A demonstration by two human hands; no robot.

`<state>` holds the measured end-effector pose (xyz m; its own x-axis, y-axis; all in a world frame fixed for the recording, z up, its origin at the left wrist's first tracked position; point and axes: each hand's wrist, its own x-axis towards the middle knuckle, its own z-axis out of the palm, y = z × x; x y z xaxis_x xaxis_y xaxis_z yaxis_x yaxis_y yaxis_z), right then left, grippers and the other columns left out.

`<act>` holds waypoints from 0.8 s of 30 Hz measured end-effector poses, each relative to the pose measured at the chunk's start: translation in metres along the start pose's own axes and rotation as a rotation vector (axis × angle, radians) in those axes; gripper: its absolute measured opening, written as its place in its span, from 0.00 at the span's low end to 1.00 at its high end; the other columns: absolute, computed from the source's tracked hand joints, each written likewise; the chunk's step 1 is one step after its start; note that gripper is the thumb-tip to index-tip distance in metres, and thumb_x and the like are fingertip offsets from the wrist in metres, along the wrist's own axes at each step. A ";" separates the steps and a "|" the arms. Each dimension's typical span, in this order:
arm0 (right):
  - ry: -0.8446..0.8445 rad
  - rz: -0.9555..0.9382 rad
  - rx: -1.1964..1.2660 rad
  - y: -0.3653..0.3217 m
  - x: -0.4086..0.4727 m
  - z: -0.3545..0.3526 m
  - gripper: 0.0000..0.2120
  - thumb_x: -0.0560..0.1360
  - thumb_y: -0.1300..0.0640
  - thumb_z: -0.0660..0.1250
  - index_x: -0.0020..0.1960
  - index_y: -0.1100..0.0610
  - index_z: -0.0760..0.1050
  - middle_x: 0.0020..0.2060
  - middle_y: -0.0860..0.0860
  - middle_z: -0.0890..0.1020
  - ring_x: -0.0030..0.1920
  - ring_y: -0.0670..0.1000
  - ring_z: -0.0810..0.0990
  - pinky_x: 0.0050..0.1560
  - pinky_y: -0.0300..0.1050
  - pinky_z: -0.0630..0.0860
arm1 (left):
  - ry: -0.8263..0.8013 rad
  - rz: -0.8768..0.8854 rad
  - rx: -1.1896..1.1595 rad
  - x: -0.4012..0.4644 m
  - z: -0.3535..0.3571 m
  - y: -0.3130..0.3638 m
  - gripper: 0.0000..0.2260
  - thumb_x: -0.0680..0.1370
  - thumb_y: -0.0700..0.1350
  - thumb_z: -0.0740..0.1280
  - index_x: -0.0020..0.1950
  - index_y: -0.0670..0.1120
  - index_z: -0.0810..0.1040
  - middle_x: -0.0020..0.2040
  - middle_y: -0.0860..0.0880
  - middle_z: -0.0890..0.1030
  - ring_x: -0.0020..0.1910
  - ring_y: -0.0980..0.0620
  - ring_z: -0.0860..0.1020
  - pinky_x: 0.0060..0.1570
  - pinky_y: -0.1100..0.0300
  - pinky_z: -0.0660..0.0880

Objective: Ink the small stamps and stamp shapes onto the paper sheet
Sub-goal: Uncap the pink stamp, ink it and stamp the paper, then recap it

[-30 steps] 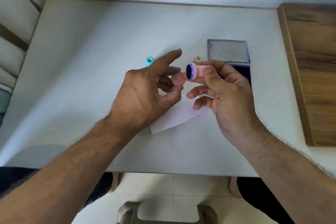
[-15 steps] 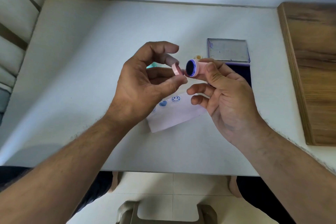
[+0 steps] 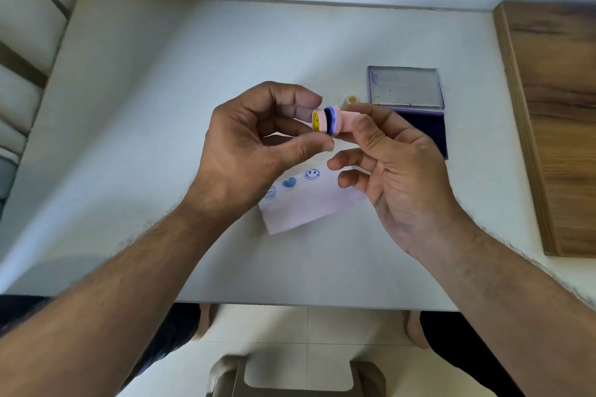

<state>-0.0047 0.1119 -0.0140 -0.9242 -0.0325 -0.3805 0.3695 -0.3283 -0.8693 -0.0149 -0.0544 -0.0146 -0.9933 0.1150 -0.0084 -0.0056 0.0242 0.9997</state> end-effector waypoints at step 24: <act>-0.027 -0.295 -0.332 0.001 0.003 -0.007 0.09 0.69 0.61 0.69 0.46 0.50 0.78 0.40 0.47 0.86 0.33 0.51 0.80 0.32 0.43 0.74 | -0.006 -0.140 -0.108 0.004 -0.002 -0.003 0.10 0.71 0.33 0.72 0.50 0.43 0.83 0.41 0.49 0.86 0.39 0.49 0.83 0.41 0.60 0.79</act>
<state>-0.0058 0.1180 -0.0185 -0.9953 -0.0087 -0.0961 0.0961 -0.0068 -0.9953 -0.0192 -0.0557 -0.0173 -0.9812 0.1243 -0.1476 -0.1567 -0.0667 0.9854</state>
